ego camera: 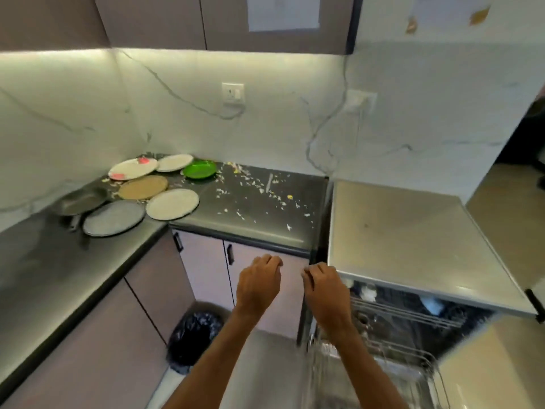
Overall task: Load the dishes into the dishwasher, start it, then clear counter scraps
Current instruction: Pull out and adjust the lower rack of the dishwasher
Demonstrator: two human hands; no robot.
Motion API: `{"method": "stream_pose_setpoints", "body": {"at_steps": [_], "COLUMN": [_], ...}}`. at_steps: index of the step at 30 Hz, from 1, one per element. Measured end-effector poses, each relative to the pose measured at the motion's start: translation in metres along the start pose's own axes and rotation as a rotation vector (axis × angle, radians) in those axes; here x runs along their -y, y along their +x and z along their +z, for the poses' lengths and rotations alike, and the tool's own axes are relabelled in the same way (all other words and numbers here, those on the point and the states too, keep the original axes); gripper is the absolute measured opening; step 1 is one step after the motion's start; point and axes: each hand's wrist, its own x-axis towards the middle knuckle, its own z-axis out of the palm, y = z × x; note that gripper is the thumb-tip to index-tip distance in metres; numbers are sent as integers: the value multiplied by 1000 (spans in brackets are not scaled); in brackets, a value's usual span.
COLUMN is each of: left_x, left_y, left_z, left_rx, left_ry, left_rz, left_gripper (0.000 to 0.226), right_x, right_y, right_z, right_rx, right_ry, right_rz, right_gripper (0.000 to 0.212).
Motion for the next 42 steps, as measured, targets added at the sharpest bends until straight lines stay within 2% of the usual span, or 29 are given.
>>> {"method": "stream_pose_setpoints", "body": {"at_steps": [5,11,18,22,25,32,38,42], "left_x": [78,172,233,252,263,280,276,276], "left_y": [60,133,185,197,206,273,336,363], "left_z": [-12,-29,-14,16,38,107,160,186], "left_rx": [0,31,104,195,311,506,628,684], "left_ry": [9,8,-3,-14,-2,102,105,86], "left_rz": [6,6,15,-18,-58,-171,-247,-312], "left_gripper": [16,18,18,17,25,38,47,50], "right_x": [38,91,109,92,74,9,-37,-61], "right_y": [75,156,203,240,278,388,475,527], "right_z": [48,102,146,165,183,241,284,312], "right_rx": [-30,-4,44,65,126,397,623,726], "right_ry": [-60,-31,-88,-126,-158,-139,-185,-191], "right_rz": [0,104,160,179,212,339,298,195], "right_gripper": [19,17,19,19,21,19,30,43]}}
